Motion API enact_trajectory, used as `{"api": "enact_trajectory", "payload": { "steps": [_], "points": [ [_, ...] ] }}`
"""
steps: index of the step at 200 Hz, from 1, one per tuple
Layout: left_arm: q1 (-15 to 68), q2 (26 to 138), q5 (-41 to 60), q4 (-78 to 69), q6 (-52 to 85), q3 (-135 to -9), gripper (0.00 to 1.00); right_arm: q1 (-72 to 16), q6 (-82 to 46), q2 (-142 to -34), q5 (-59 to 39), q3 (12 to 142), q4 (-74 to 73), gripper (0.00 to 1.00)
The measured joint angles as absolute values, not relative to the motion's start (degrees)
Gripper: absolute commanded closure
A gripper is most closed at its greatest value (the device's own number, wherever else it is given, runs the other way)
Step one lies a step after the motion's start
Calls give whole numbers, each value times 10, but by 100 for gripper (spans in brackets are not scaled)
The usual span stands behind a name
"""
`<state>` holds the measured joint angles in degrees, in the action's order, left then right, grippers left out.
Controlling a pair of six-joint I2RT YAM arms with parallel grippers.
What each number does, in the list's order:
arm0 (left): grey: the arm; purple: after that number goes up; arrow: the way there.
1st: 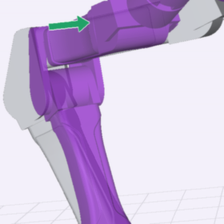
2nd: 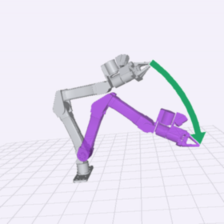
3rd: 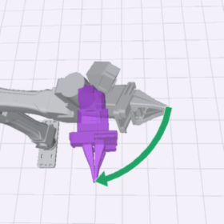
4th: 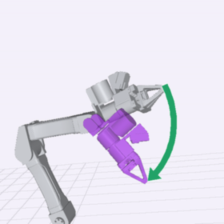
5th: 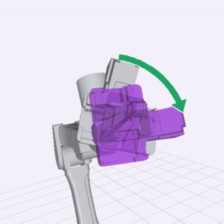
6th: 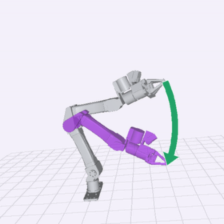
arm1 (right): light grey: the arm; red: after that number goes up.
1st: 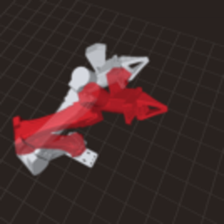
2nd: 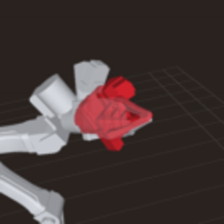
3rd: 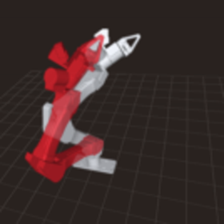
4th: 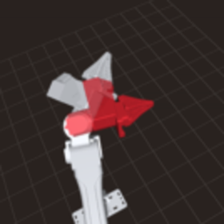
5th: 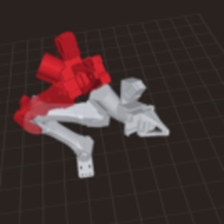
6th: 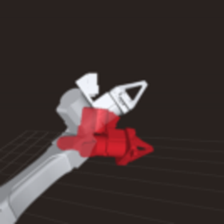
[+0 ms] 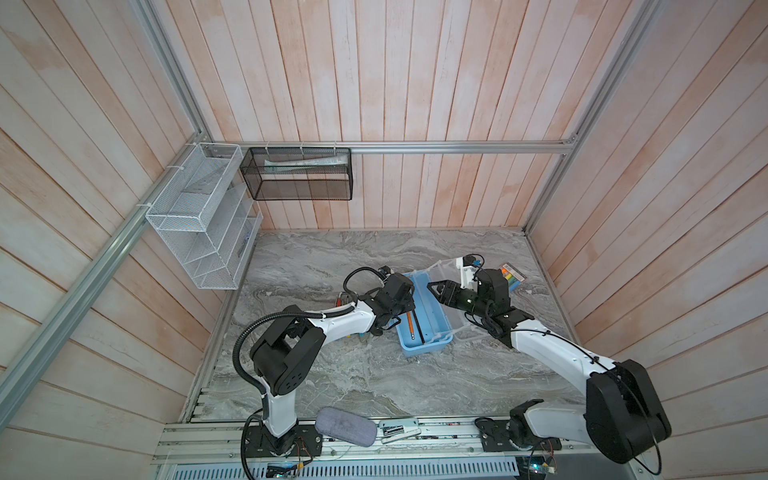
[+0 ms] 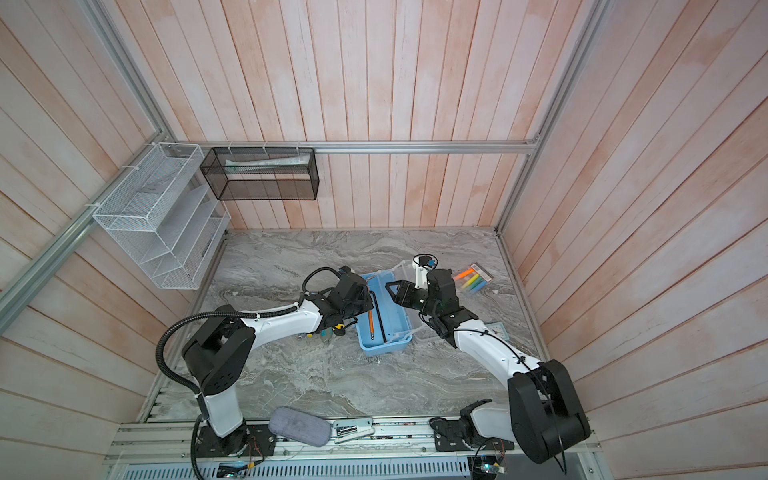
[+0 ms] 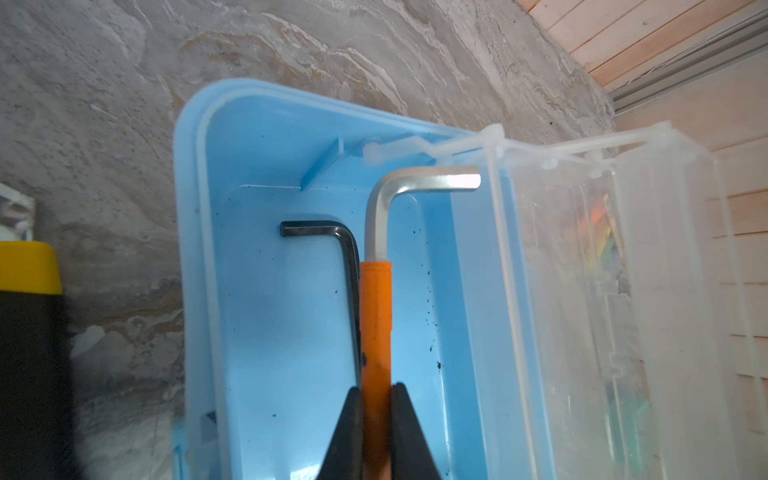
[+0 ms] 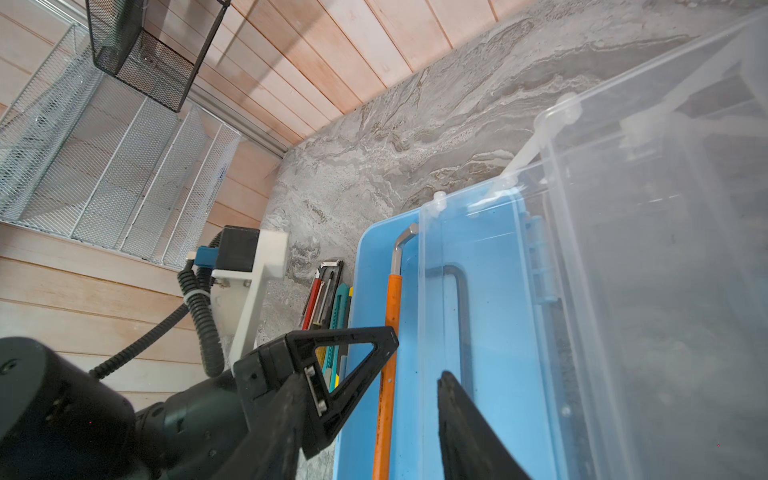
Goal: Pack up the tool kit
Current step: 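Lift the orange-handled hex key with the left gripper and carry it over the box, then lower the orange-handled hex key into the box beside the black key and release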
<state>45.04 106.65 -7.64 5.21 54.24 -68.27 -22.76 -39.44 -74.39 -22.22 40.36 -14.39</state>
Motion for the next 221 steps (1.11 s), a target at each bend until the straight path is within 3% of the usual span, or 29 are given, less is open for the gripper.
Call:
{"api": "enact_trajectory", "payload": {
  "steps": [80,122,149,221],
  "points": [
    [452,1067,-77,69,542,-683,100,-228,-394,-745,-226,404,-151,49],
    [452,1071,-75,70,542,-685,91,-228,-394,-748,-226,403,-154,49],
    [452,1077,-75,72,538,-687,74,-228,-394,-748,-226,403,-154,48],
    [452,1077,-65,64,524,-688,73,-228,-392,-748,-231,404,-154,49]
  ]
}}
